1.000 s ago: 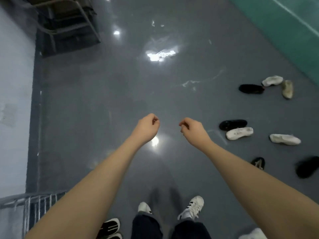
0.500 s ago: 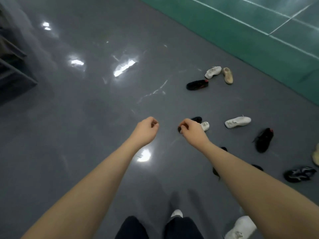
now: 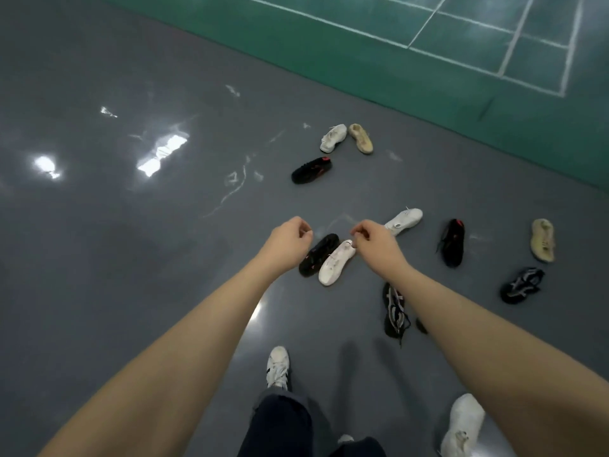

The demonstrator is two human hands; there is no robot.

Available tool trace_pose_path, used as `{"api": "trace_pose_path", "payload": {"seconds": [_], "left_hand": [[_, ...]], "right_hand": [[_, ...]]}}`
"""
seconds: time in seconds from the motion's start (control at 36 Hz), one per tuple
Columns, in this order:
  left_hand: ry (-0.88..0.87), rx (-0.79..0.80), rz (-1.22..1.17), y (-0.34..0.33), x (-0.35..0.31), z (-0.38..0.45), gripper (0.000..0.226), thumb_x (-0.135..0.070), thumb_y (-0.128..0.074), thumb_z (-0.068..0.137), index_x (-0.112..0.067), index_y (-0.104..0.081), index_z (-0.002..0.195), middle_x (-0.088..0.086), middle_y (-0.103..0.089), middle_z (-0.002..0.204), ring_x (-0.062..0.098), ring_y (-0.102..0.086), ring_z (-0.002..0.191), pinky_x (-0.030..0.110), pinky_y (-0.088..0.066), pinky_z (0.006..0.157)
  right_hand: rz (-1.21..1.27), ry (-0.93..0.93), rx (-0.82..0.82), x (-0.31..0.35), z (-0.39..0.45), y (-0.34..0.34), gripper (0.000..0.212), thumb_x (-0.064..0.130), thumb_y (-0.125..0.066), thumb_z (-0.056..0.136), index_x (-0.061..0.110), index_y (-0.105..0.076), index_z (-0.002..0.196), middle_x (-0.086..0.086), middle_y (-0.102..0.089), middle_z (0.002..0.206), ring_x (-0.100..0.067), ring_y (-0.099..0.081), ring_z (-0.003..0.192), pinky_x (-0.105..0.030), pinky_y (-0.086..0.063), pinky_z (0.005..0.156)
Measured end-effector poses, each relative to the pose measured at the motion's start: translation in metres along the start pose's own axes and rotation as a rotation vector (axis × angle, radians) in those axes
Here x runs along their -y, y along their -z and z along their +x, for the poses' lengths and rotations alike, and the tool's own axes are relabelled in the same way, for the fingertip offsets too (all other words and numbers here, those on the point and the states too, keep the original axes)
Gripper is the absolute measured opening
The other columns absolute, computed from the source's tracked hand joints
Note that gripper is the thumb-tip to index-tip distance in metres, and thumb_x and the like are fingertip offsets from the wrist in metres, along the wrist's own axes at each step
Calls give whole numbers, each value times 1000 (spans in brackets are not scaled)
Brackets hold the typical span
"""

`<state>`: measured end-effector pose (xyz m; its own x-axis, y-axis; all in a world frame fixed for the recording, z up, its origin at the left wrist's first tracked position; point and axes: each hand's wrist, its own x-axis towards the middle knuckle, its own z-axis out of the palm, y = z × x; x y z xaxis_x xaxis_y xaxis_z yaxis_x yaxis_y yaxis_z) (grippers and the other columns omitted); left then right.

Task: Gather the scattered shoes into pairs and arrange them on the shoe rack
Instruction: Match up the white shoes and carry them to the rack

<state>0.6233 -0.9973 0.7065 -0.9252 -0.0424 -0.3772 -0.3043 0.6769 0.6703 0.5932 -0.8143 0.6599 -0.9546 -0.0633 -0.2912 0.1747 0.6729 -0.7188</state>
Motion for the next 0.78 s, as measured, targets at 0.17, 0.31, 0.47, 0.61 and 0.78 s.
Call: {"api": "trace_pose_path", "payload": {"seconds": [0.17, 0.31, 0.47, 0.61, 0.78], "left_hand": [[-56, 69, 52, 29, -10, 60, 27, -26, -40, 99, -14, -53, 118, 2, -58, 117, 14, -52, 95, 28, -45, 82], [-86, 121, 77, 34, -20, 105, 27, -26, -40, 99, -13, -53, 120, 4, -57, 118, 15, -52, 94, 27, -42, 79], [-110, 171, 107, 15, -37, 160, 25, -24, -41, 98, -13, -53, 116, 1, -57, 112, 13, -50, 92, 25, -39, 76], [-108, 216, 164, -6, -53, 208, 25, -23, -41, 98, -13, -53, 117, -4, -52, 101, 13, -50, 90, 25, -39, 77], [-91, 251, 207, -37, -76, 273, 26, -23, -41, 98, -11, -53, 118, -2, -55, 107, 13, -48, 92, 25, -38, 79]], "right_hand": [[29, -72, -66, 14, 41, -1, 22, 11, -42, 88, 26, -56, 81, -2, -65, 79, -24, -64, 81, -43, -53, 79], [69, -114, -112, 11, 71, -2, 21, 12, -42, 87, 26, -56, 81, 7, -62, 75, -21, -66, 83, -44, -54, 79], [124, -191, -153, -10, 110, 8, 22, 13, -39, 88, 20, -56, 100, 6, -61, 80, -25, -63, 85, -46, -53, 80], [135, -234, -144, -32, 153, 20, 26, 14, -39, 89, 17, -53, 111, -2, -63, 97, -24, -60, 89, -46, -52, 83], [141, -256, -112, -58, 211, 38, 28, 13, -38, 89, 13, -55, 111, 1, -62, 93, -23, -60, 89, -43, -52, 81]]}}
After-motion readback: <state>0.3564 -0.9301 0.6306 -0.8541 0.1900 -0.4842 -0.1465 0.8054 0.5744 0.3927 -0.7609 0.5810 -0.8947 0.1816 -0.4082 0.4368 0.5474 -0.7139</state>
